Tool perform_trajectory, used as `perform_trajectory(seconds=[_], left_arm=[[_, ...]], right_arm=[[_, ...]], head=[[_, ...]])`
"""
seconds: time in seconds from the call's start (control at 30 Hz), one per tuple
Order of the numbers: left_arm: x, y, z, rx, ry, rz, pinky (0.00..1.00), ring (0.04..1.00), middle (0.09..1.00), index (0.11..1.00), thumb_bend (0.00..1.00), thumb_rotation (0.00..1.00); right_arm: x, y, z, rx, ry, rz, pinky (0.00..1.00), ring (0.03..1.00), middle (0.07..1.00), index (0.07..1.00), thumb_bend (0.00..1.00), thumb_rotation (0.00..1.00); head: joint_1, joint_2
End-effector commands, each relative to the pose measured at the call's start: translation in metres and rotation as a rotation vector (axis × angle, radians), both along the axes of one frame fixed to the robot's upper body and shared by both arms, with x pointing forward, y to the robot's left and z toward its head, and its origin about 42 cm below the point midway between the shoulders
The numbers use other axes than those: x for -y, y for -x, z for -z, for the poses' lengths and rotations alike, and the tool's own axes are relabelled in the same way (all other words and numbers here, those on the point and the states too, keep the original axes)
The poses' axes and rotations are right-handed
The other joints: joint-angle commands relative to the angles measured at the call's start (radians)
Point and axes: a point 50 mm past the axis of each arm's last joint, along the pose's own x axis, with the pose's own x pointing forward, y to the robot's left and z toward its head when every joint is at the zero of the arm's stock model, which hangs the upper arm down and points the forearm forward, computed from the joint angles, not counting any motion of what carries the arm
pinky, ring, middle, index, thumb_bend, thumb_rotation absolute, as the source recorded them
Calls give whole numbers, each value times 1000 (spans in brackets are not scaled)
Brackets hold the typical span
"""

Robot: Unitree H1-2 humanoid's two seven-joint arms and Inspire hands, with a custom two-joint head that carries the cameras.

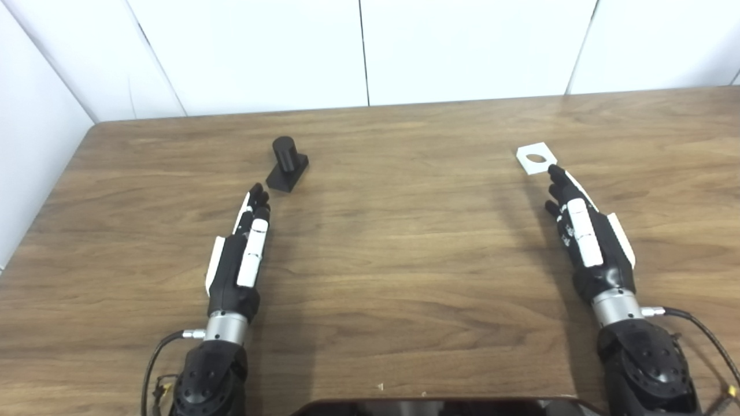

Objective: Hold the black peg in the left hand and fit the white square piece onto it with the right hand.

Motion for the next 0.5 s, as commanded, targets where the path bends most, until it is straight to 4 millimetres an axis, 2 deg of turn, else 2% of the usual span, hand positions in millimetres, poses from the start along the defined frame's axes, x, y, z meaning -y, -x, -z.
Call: perform_trajectory(seconds=[0.0,0.47], left_arm=[[-1,-6,-16,69,-14,-2,1000,1000,1000,995,445,860],[-2,-5,-16,70,-25,-3,1000,1000,1000,994,474,866]], right_arm=[[-4,-10,-14,65,-5,-19,962,982,969,912,443,908],[-5,-9,-14,63,-20,-20,957,984,974,915,471,894]], head=[[1,0],[-5,-5]])
